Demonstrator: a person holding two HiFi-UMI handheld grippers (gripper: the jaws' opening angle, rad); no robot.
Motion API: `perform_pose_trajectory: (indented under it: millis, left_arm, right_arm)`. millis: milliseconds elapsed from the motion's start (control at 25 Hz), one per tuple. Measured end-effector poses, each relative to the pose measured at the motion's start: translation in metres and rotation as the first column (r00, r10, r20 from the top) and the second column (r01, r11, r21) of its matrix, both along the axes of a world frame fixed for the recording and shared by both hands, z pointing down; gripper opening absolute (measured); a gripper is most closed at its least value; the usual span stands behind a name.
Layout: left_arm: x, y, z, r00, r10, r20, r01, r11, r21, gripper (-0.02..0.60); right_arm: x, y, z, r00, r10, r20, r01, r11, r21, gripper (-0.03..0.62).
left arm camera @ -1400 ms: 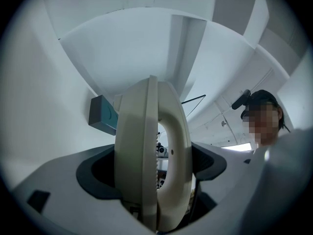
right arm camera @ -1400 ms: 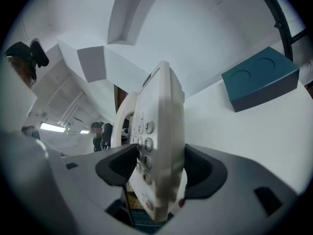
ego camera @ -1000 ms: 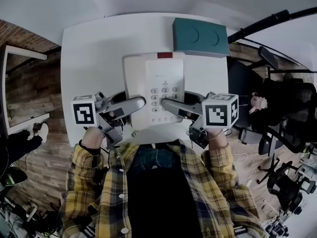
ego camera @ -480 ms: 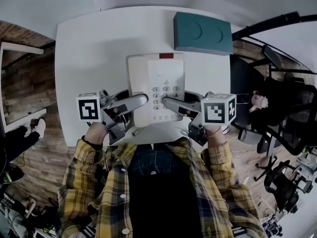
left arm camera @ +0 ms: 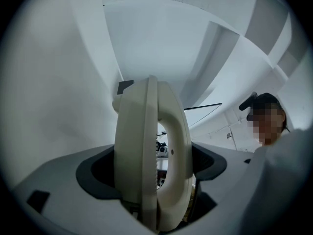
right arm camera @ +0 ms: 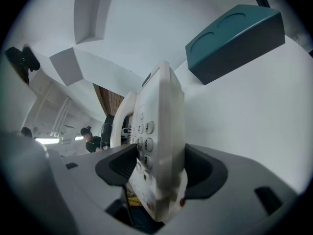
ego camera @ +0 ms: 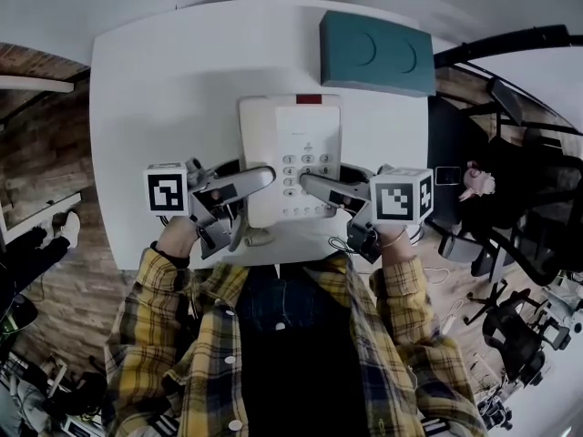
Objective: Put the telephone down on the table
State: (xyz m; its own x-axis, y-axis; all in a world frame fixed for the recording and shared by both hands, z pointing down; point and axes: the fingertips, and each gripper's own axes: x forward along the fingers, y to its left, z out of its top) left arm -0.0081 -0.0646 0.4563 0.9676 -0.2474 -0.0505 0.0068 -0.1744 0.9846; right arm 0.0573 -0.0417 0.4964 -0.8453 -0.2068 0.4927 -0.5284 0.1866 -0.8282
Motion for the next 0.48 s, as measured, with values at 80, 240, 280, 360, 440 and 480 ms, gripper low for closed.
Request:
perform_pose_trajectory:
  millis: [80, 240, 280, 360, 440, 480]
  left_arm:
    - [0.001, -0.002, 0.006, 1.000, 0.002, 0.002, -0.002, 1.000, -0.009, 0.403]
    - [0.002, -0.005, 0.018, 1.000, 0.001, 0.009, -0.001, 0.999, -0.032, 0.403]
    - [0.002, -0.005, 0.020, 1.000, 0.001, 0.009, -0.001, 0.999, -0.038, 0.403]
    - [0.002, -0.006, 0.026, 1.000, 0.003, 0.010, -0.003, 0.999, -0.049, 0.403]
    - [0.001, -0.007, 0.032, 1.000, 0.005, 0.009, -0.005, 0.998, -0.063, 0.403]
    - [0.001, -0.007, 0.035, 1.000, 0.006, 0.009, -0.006, 0.998, -0.070, 0.403]
  right_arm:
    - [0.001, -0.002, 0.006, 1.000, -0.003, -0.004, 0.003, 1.000, -0.007, 0.279]
    - [0.004, -0.006, 0.017, 1.000, -0.002, -0.010, 0.002, 1.000, -0.021, 0.279]
    - [0.004, -0.006, 0.020, 1.000, -0.002, -0.011, 0.001, 1.000, -0.027, 0.279]
    - [0.003, -0.006, 0.025, 1.000, 0.001, -0.011, -0.001, 0.999, -0.040, 0.279]
    - [0.002, -0.006, 0.031, 1.000, 0.002, -0.010, -0.003, 0.999, -0.052, 0.279]
    - [0.002, -0.007, 0.034, 1.000, 0.002, -0.010, -0.003, 0.998, -0.058, 0.279]
